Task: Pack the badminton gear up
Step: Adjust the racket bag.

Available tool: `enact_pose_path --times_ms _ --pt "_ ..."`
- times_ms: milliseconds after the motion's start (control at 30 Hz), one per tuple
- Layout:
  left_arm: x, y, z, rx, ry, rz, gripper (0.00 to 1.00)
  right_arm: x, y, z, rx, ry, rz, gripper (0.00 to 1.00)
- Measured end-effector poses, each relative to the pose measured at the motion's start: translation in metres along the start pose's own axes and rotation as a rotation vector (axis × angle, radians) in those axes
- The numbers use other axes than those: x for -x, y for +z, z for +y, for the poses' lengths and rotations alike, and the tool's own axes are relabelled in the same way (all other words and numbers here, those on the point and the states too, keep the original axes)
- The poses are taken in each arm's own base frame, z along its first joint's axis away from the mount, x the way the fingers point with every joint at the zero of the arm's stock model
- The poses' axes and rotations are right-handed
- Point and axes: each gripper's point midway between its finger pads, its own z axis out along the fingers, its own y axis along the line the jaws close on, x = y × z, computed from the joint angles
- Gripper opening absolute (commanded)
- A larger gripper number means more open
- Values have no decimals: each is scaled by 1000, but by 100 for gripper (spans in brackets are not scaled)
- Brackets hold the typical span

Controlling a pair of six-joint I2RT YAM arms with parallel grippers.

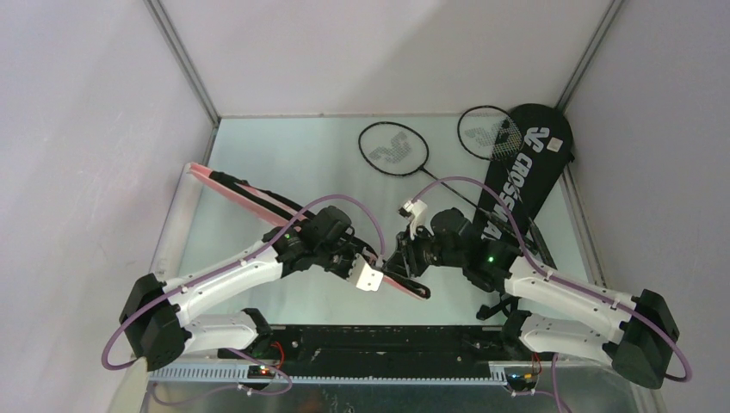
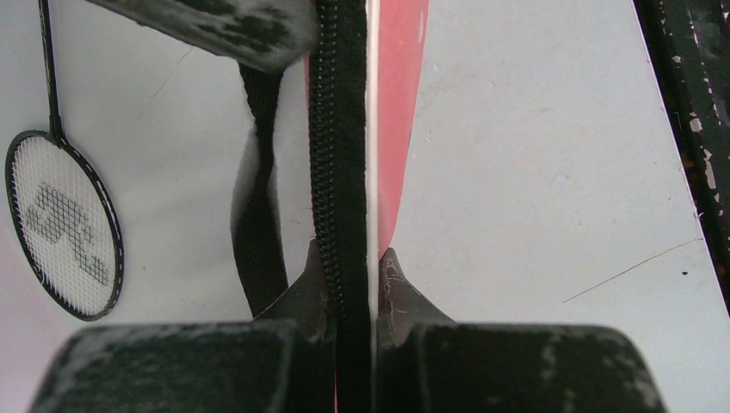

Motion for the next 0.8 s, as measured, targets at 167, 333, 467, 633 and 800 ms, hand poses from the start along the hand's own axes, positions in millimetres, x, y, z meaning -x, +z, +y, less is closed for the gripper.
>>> enact_pose_path --times_ms 167,333,467,633,800 --pt "-1 0 -1 -1 -1 5 0 2 -1 -1 -13 5 -12 0" --pt "-3 0 -1 1 -1 13 0 13 -14 -2 -52 -18 -74 0" --pt "-6 0 -1 5 -2 28 0 26 -46 -19 -201 -32 -175 0" --pt "-12 1 0 19 -3 54 0 32 -94 -38 -379 -26 -286 0" --pt "-14 3 -1 20 4 62 0 36 -131 -64 -592 1 -329 0"
